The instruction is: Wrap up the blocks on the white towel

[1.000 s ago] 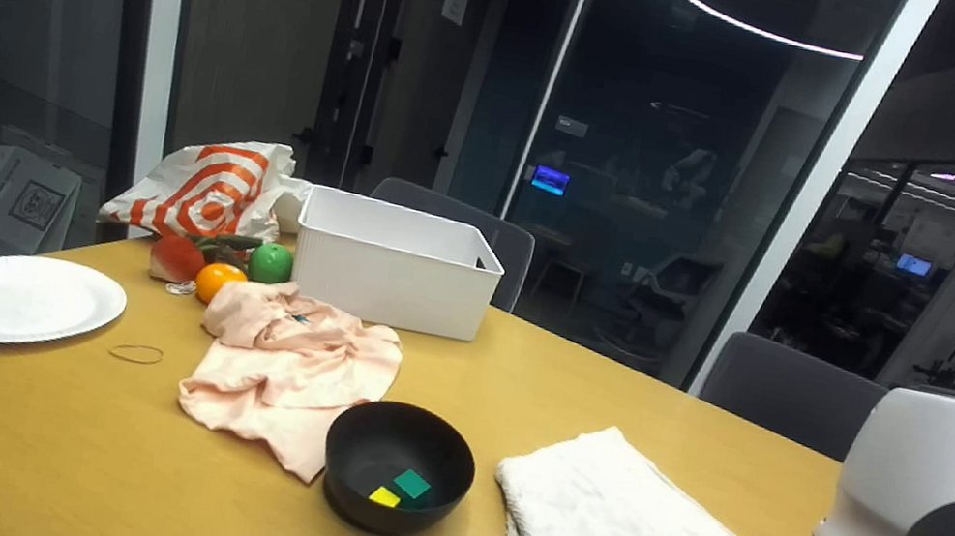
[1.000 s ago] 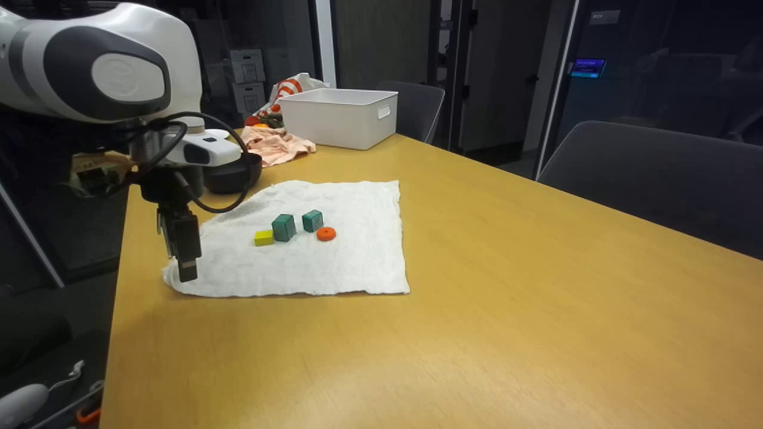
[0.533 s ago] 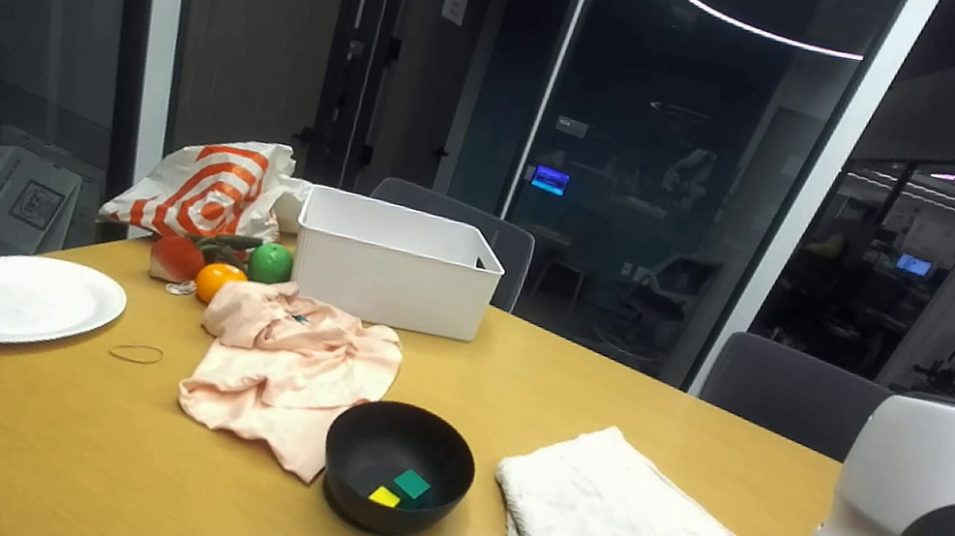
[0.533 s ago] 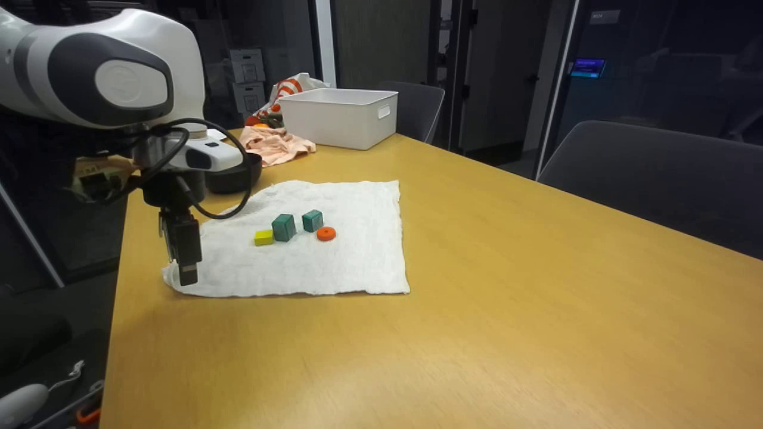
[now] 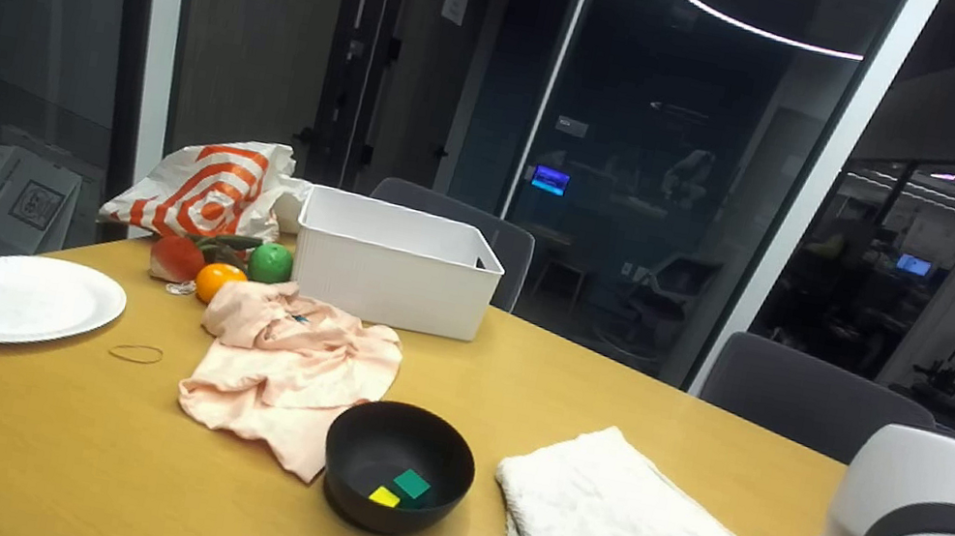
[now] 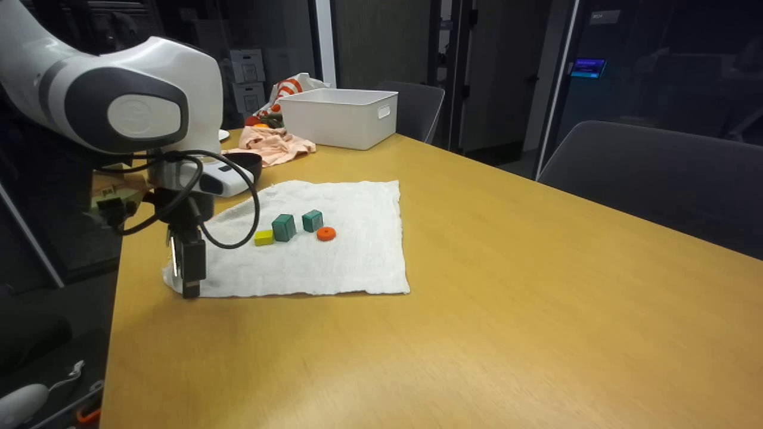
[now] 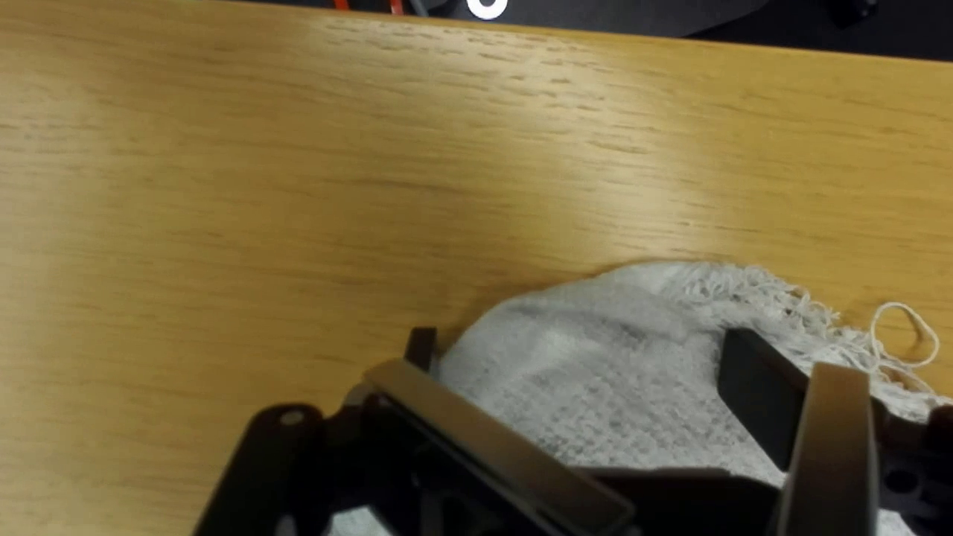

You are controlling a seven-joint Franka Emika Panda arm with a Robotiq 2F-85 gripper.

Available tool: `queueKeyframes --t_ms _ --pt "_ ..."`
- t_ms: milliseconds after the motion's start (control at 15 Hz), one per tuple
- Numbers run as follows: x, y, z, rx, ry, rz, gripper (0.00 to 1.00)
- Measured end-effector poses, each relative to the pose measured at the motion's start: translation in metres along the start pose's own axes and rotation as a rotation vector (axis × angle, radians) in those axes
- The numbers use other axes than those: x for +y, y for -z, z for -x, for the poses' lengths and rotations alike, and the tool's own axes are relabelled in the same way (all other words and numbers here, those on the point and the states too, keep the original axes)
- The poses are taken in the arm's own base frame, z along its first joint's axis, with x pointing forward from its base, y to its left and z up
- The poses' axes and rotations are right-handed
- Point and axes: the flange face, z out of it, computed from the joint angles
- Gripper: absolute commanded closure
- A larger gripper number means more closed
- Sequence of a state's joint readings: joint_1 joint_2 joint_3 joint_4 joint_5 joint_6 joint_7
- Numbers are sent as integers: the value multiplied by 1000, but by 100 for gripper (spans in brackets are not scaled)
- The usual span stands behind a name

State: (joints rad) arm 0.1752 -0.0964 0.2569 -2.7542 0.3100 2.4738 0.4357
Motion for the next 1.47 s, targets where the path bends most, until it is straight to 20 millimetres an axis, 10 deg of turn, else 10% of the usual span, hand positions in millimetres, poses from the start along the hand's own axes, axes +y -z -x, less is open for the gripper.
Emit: queueKeyframes --t_ms 600,1067,1467 --pt "-3 -2 -4 23 7 -7 97" --pt "-4 1 -3 120 -13 142 98" --pt "-9 45 -15 351 -46 268 98"
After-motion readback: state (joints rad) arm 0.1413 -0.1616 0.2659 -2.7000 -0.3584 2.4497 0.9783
